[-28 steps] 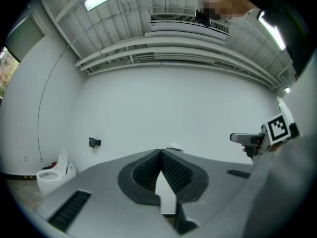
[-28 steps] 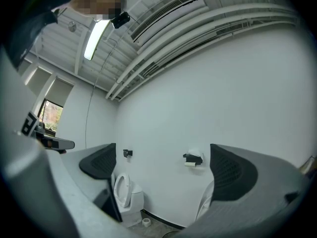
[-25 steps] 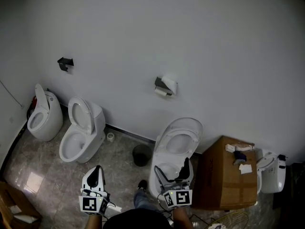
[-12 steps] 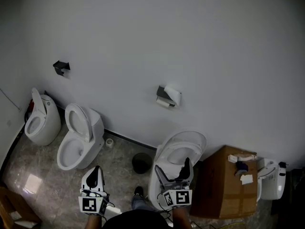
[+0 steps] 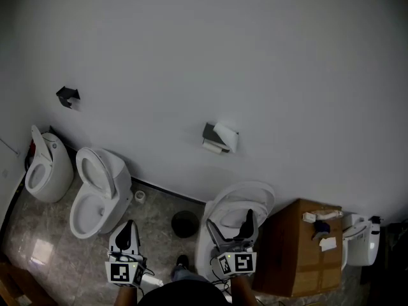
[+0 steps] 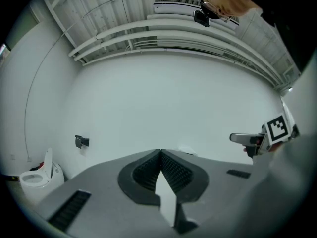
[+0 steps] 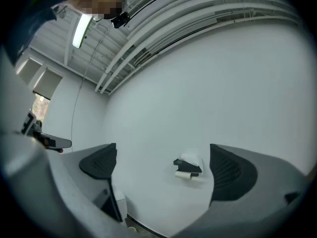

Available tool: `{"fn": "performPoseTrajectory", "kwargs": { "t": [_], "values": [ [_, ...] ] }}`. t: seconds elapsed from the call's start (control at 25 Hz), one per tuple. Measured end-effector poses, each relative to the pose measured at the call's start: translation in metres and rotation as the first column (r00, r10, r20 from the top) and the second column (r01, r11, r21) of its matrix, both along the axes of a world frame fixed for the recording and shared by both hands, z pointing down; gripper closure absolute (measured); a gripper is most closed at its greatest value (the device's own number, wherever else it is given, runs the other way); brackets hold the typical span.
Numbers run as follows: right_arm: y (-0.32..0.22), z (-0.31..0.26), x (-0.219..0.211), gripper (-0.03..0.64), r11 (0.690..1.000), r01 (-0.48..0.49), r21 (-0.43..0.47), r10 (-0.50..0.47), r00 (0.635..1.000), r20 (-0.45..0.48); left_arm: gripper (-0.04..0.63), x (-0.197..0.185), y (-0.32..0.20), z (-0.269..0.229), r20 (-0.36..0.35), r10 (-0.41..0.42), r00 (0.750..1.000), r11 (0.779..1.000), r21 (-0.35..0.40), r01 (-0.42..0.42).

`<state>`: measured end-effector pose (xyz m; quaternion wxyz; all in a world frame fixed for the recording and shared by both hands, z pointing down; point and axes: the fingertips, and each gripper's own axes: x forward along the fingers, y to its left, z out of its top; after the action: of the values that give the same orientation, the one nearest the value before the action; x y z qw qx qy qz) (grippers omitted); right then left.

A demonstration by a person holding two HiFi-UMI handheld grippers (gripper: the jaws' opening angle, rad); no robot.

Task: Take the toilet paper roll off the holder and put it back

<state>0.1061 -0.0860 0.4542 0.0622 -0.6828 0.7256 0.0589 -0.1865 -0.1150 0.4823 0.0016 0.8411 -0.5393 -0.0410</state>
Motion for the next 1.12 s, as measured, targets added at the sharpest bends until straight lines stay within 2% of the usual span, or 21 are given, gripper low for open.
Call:
{"fn": "performPoseTrajectory", "kwargs": {
  "t": [0.08, 0.24, 0.4, 0.56, 0.72, 0.8, 0.92, 1.12],
  "values": [
    [-0.010, 0.003, 0.009, 0.046, 1.000, -0.013, -0.005, 0.013, 1.000, -0.002, 0.592, 0.014, -0.014, 0.002, 0.004, 0.031, 1.000, 0.999, -0.032, -0.031],
    [-0.030, 0.011, 0.030, 0.047, 0.999, -0.051, -0.016, 0.051, 0.999, -0.004, 0.592, 0.030, -0.048, 0.018, 0.009, 0.059, 0.998, 0.998, 0.023, -0.059],
    [-0.042, 0.015, 0.052, 0.048, 0.996, -0.088, -0.022, 0.088, 0.996, 0.004, 0.592, 0.053, -0.073, 0.019, 0.014, 0.101, 0.995, 0.994, 0.032, -0.101],
    [-0.049, 0.022, 0.063, 0.048, 0.992, -0.117, -0.037, 0.118, 0.993, 0.015, 0.592, 0.076, -0.086, 0.001, 0.010, 0.150, 0.989, 0.987, -0.058, -0.149],
    [-0.055, 0.020, 0.065, 0.048, 0.989, -0.140, -0.039, 0.141, 0.990, 0.020, 0.592, 0.077, -0.105, -0.004, 0.002, 0.166, 0.986, 0.986, -0.003, -0.166],
    [-0.059, 0.017, 0.065, 0.048, 0.988, -0.154, -0.034, 0.155, 0.988, 0.025, 0.592, 0.082, -0.114, -0.009, 0.009, 0.185, 0.983, 0.982, -0.022, -0.185],
    [-0.063, 0.013, 0.063, 0.048, 0.983, -0.183, -0.022, 0.183, 0.983, 0.027, 0.592, 0.081, -0.127, -0.002, 0.015, 0.218, 0.976, 0.976, -0.004, -0.218],
    [-0.069, 0.009, 0.058, 0.048, 0.968, -0.250, -0.010, 0.250, 0.968, 0.036, 0.592, 0.089, -0.145, -0.005, 0.020, 0.302, 0.953, 0.953, -0.039, -0.301]
  ]
}}
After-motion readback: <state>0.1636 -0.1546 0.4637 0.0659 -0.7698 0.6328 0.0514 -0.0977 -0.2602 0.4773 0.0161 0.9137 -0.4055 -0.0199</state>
